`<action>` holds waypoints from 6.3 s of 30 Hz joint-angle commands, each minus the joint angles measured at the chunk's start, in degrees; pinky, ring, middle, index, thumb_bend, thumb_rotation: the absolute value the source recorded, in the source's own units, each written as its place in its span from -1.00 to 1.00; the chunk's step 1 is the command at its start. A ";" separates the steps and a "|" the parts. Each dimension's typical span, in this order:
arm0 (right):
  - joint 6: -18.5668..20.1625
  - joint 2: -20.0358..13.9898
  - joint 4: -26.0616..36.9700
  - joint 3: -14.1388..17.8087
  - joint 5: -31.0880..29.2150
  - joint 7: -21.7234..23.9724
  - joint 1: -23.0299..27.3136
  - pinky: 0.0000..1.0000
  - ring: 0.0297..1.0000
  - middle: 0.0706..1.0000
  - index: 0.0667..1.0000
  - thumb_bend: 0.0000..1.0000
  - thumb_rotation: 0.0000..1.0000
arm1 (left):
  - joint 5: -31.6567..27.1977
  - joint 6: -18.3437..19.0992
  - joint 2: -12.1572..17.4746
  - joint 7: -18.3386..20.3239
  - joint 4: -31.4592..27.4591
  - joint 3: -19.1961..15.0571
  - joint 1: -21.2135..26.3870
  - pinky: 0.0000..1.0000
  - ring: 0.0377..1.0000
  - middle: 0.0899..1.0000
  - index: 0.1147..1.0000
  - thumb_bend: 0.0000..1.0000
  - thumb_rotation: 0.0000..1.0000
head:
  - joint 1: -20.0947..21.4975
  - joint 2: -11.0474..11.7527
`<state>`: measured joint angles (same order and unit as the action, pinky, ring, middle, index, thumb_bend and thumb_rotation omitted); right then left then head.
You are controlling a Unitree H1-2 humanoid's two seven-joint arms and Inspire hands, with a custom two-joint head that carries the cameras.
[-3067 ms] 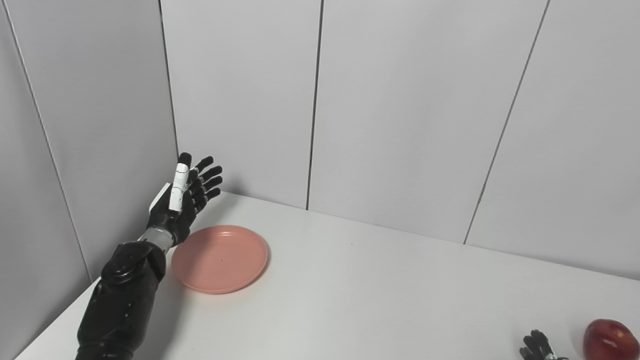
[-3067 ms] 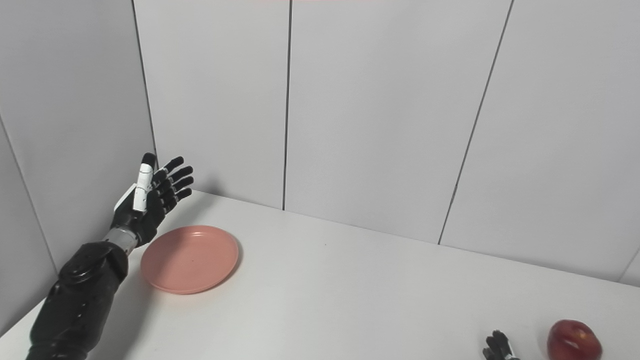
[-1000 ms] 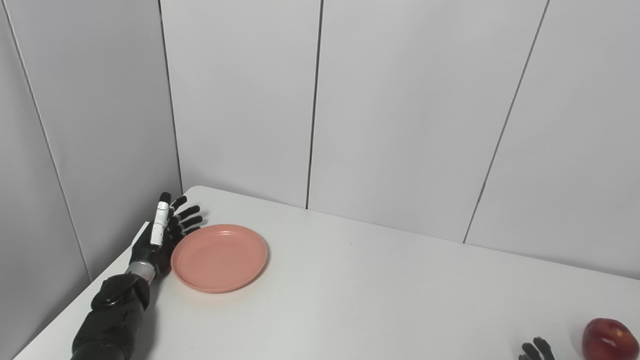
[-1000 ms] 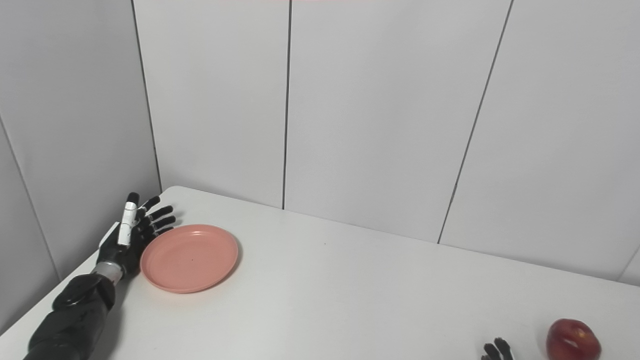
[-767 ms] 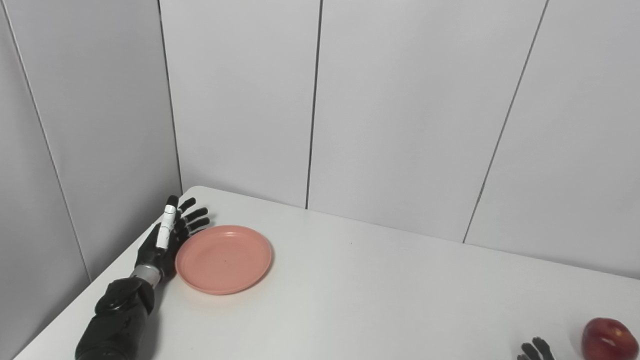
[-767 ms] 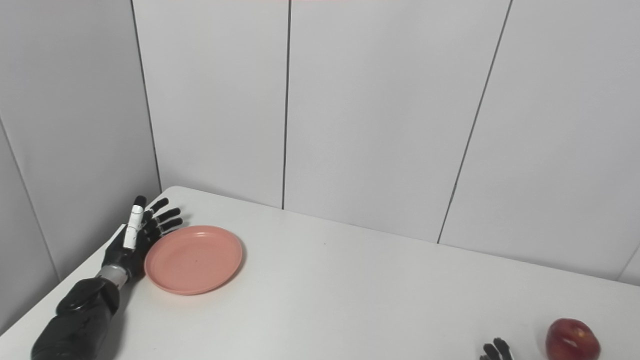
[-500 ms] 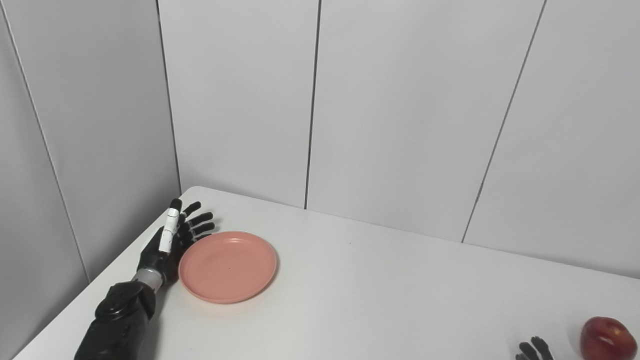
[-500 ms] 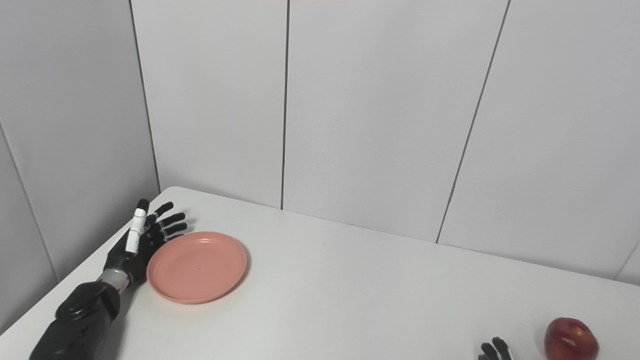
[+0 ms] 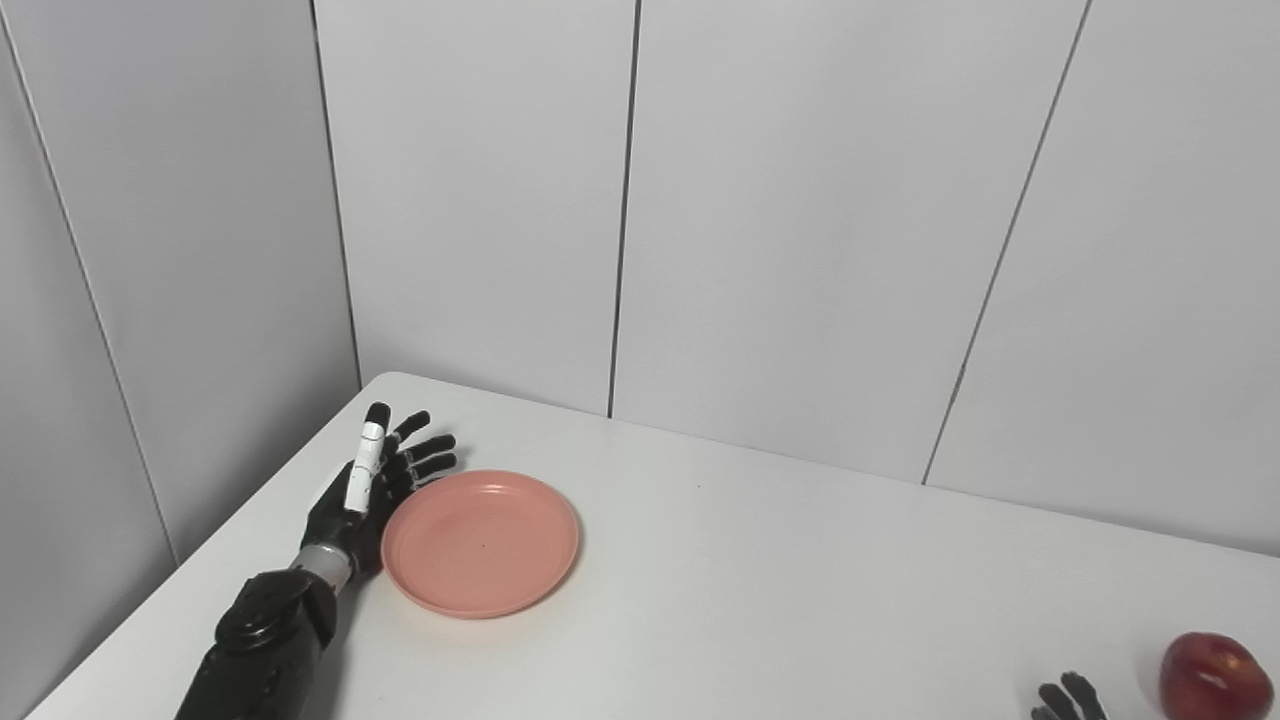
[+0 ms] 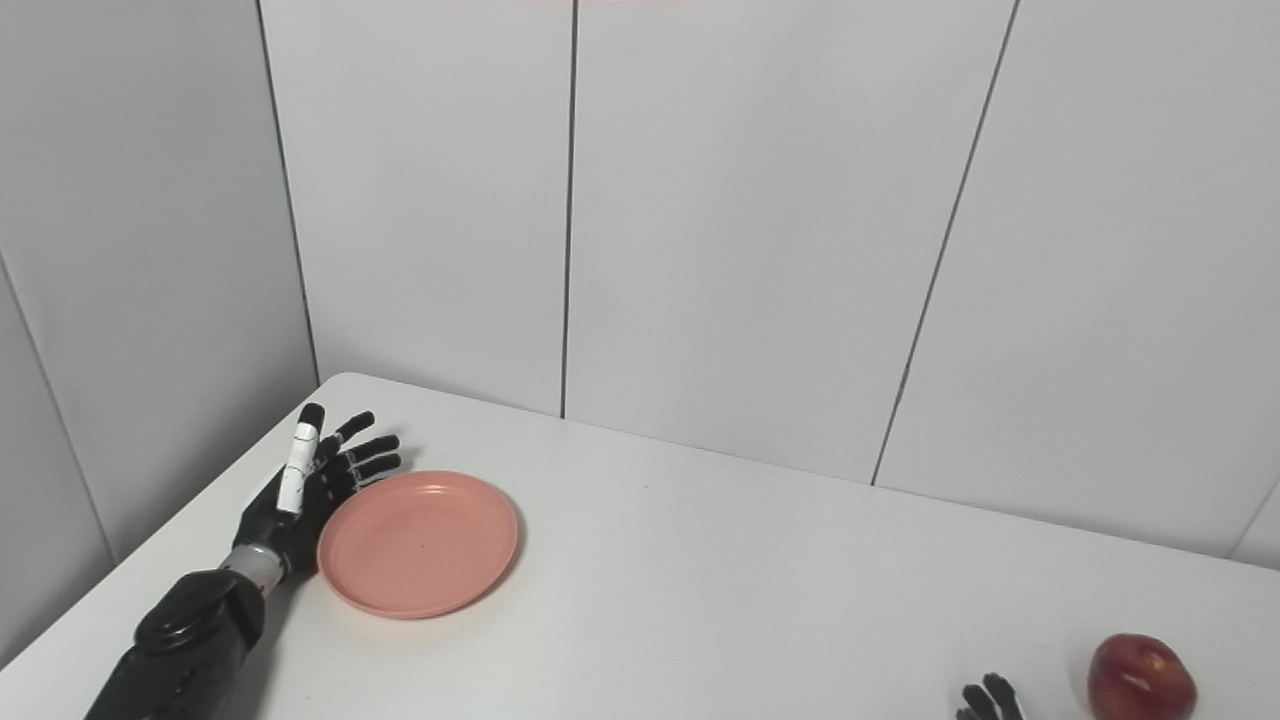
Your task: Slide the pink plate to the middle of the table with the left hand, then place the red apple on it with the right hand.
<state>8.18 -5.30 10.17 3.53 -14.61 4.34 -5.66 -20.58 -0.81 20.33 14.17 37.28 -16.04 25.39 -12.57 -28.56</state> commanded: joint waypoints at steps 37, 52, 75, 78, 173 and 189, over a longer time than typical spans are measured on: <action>3.49 0.47 0.31 -1.78 0.57 -0.32 -0.38 0.93 0.92 0.89 0.88 0.64 1.00 | 3.20 1.39 -7.41 -2.87 1.75 3.98 6.83 0.55 0.60 0.59 0.72 0.59 1.00 | 1.54 -0.75; 4.08 0.37 0.94 -2.44 1.18 -0.42 -0.37 0.94 0.93 0.89 0.91 0.64 1.00 | 3.14 -1.21 -10.47 -2.59 5.38 4.49 8.46 0.58 0.62 0.64 0.74 0.58 0.96 | 2.15 -1.03; 4.51 1.11 1.12 -2.99 1.83 -0.97 -0.37 0.92 0.91 0.87 0.91 0.65 1.00 | 5.15 -3.11 -13.74 -5.81 6.14 5.88 7.43 0.44 0.52 0.52 0.66 0.58 1.00 | 3.98 -1.35; 4.27 1.12 0.99 -3.21 2.03 -0.91 -0.34 0.91 0.91 0.88 0.90 0.68 1.00 | 4.86 -2.90 -14.25 -5.86 5.59 5.82 7.18 0.47 0.53 0.52 0.65 0.58 1.00 | 4.12 -1.32; 5.29 3.84 3.29 -7.61 4.65 -3.91 -0.29 0.86 0.88 0.84 0.86 0.69 1.00 | 10.49 2.06 -26.60 -14.11 -2.77 11.35 5.04 0.50 0.54 0.58 0.63 0.53 0.88 | 9.62 -2.61; 5.03 6.14 2.43 -9.98 6.35 -5.93 0.66 0.79 0.83 0.80 0.84 0.68 1.00 | 10.29 2.70 -23.29 -11.77 -1.98 10.49 5.37 0.56 0.61 0.65 0.70 0.46 0.96 | 19.56 -3.54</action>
<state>10.34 -2.42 12.71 -4.86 -8.09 -2.81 -5.59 -9.67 0.66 -4.01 2.31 34.68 -5.03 30.22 7.02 -32.08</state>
